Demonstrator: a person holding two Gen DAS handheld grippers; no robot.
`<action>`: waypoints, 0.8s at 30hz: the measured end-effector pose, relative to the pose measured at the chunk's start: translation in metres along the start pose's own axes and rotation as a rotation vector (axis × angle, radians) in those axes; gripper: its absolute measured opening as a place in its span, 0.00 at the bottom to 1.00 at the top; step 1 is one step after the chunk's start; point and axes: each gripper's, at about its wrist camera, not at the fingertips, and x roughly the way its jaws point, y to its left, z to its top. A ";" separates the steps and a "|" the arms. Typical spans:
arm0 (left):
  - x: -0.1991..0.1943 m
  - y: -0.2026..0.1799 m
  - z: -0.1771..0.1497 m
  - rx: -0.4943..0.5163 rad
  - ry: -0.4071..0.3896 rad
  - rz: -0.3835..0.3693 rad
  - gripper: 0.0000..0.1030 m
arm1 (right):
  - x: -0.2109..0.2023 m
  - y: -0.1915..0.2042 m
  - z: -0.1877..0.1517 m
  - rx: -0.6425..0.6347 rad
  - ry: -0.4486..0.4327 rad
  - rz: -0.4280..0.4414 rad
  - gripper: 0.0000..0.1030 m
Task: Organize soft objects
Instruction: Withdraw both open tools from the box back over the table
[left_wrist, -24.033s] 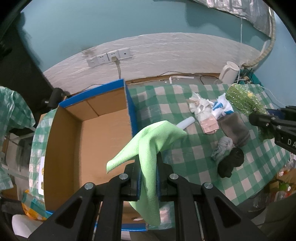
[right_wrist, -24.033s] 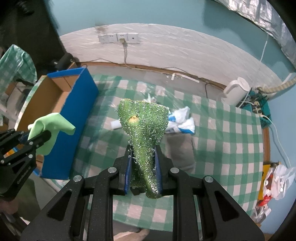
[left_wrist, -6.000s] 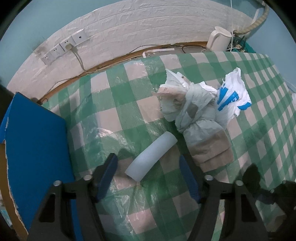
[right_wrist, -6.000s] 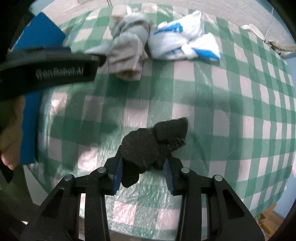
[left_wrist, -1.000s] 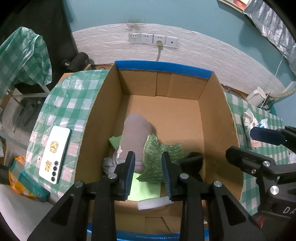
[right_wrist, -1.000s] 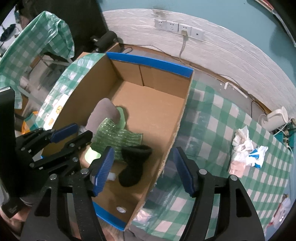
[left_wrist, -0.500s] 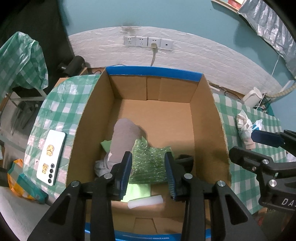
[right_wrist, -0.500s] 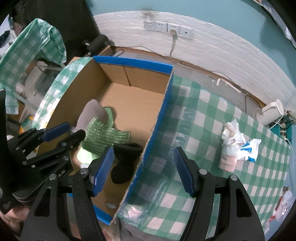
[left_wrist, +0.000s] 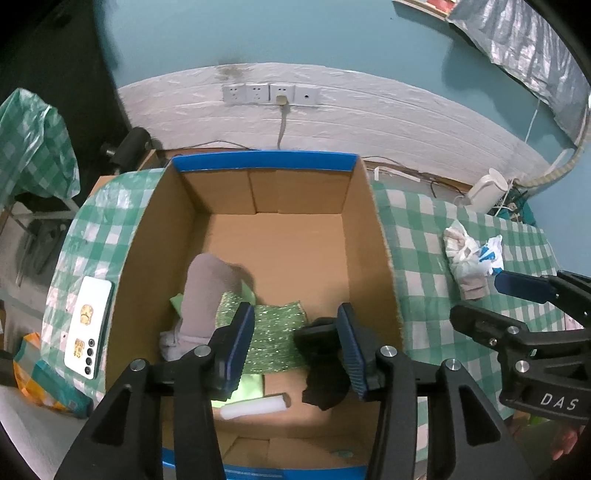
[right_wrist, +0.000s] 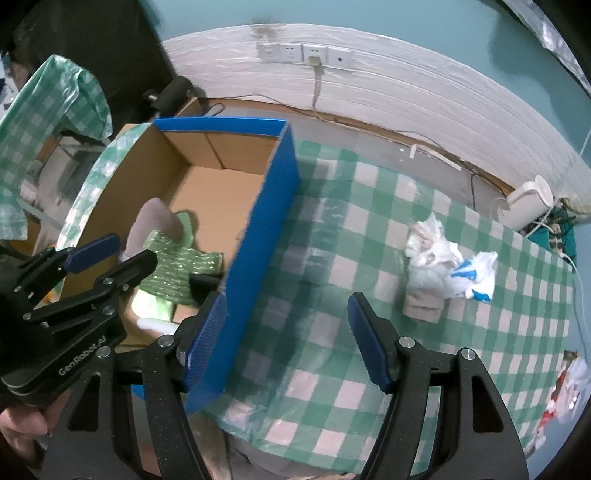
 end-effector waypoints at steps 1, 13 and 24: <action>0.000 -0.002 0.000 0.002 0.000 -0.002 0.46 | -0.001 -0.003 -0.001 0.005 0.000 -0.002 0.67; -0.002 -0.025 0.004 0.014 -0.012 -0.002 0.57 | -0.015 -0.035 -0.013 0.059 -0.018 -0.024 0.71; -0.002 -0.055 0.007 0.049 -0.008 -0.004 0.64 | -0.025 -0.073 -0.028 0.136 -0.025 -0.049 0.72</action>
